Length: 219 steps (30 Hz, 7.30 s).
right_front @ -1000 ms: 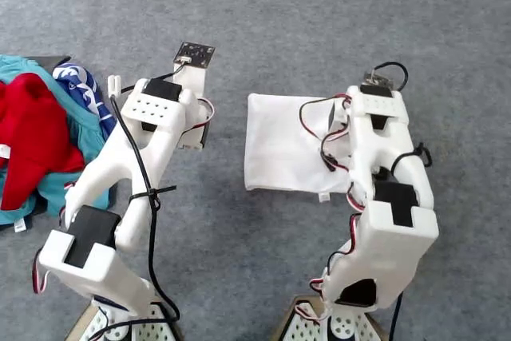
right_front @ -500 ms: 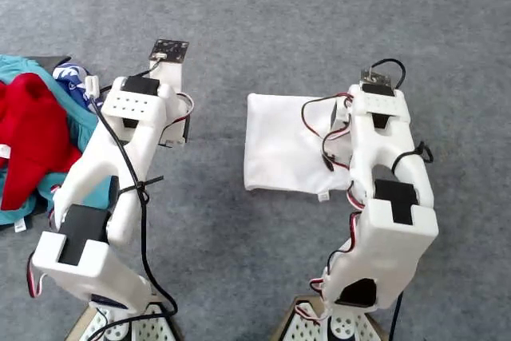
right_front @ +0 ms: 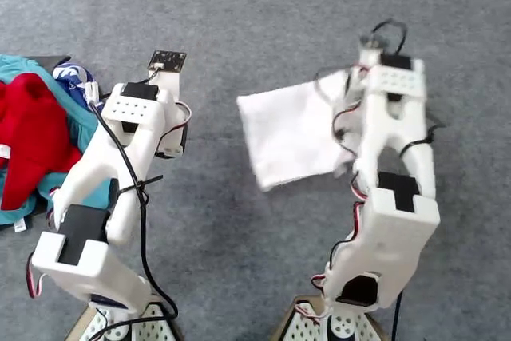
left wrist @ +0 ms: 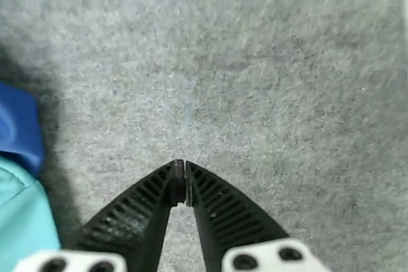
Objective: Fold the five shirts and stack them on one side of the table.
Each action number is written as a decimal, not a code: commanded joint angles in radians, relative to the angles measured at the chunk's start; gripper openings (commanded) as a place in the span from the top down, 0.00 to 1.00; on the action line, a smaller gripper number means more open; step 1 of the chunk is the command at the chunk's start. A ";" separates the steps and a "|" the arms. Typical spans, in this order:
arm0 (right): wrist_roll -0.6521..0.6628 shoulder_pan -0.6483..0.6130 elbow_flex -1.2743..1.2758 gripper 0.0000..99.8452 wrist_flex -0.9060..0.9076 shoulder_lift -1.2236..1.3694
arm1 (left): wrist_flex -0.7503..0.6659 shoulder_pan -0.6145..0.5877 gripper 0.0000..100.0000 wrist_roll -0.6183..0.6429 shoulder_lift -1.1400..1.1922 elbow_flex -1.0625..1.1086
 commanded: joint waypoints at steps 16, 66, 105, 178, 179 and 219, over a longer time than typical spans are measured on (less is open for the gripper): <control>0.374 0.339 -0.394 0.98 -0.029 0.219 | -0.009 -0.007 0.96 -0.005 -0.044 -0.012; 0.127 0.258 -0.697 0.64 0.299 0.045 | -0.236 -0.613 0.97 -0.152 -0.281 0.018; 0.127 -0.428 -0.239 0.64 0.298 -0.245 | 0.532 -0.317 0.78 -0.267 -0.858 -0.179; 0.161 -0.443 0.082 0.98 0.282 -0.088 | -0.215 -1.093 0.78 -0.230 -0.852 0.740; 0.164 -0.414 0.136 0.98 0.272 -0.117 | -0.230 -1.089 0.78 -0.230 -0.852 0.751; 0.430 -0.703 -0.082 0.74 0.095 -0.211 | -0.546 -0.918 0.78 0.051 -0.852 0.941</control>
